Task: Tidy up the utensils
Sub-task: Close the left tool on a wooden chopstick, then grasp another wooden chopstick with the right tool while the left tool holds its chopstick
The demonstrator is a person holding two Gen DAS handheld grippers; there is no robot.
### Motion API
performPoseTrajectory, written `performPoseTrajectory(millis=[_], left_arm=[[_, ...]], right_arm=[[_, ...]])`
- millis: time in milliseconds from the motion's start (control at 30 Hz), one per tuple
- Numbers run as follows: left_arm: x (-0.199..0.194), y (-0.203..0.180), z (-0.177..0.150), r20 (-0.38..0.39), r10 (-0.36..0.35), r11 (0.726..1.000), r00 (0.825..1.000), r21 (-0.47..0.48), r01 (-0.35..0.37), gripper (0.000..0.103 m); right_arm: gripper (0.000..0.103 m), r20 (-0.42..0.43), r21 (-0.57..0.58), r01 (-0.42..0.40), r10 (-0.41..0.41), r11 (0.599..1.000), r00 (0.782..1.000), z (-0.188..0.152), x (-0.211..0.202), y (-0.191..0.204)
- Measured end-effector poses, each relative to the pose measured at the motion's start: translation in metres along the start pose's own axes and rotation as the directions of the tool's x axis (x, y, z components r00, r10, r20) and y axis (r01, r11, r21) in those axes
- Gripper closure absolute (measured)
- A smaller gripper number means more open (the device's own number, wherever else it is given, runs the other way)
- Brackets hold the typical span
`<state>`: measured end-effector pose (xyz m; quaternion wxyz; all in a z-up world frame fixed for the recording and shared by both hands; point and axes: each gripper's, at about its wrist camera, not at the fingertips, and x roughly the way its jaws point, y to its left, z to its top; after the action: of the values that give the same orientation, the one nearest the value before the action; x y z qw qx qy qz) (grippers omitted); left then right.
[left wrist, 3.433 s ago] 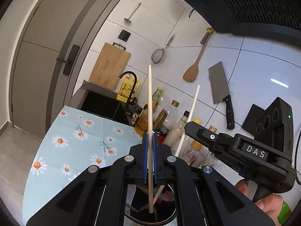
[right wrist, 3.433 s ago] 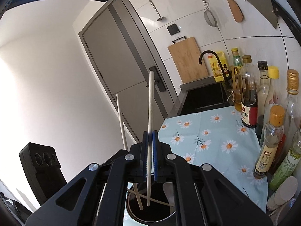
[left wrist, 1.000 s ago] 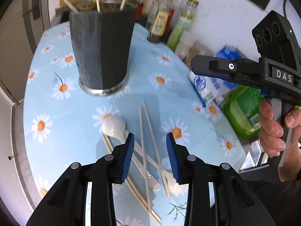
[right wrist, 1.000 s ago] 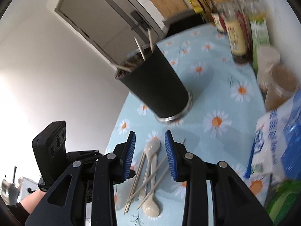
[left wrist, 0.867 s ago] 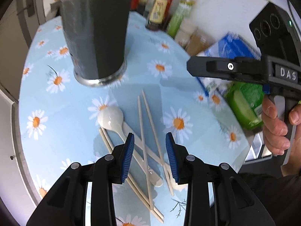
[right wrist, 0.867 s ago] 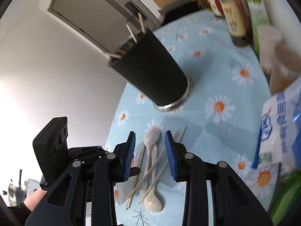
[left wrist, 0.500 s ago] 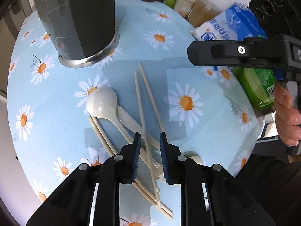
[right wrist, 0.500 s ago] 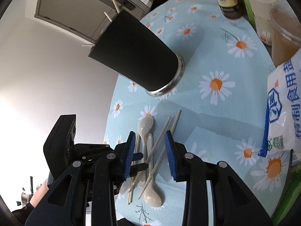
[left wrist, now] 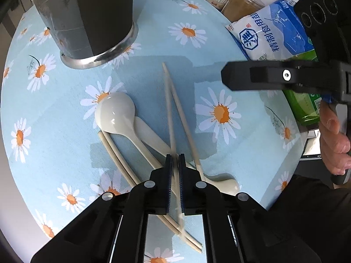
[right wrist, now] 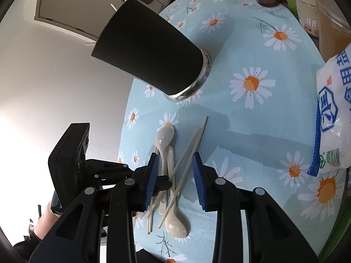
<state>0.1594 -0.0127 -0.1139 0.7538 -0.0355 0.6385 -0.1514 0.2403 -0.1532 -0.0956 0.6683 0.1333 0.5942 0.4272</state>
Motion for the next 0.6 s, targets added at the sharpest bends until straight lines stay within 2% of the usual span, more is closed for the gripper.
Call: performPoseTrajectory(millis=[367, 600], left_arm=[[-0.002, 0.014, 0.001, -0.018, -0.032, 0.999, 0.999, -0.04, 0.032, 0.099], [-0.02, 0.029, -0.002, 0.028, -0.063, 0.993, 0.998, -0.096, 0.066, 0.099]], right_arm=[[0.069, -0.027, 0.005, 0.006, -0.005, 1.0, 1.0, -0.004, 0.006, 0.0], [0.069, -0.058, 0.021, 0.011, -0.01, 1.0, 0.998, -0.004, 0.01, 0.001]])
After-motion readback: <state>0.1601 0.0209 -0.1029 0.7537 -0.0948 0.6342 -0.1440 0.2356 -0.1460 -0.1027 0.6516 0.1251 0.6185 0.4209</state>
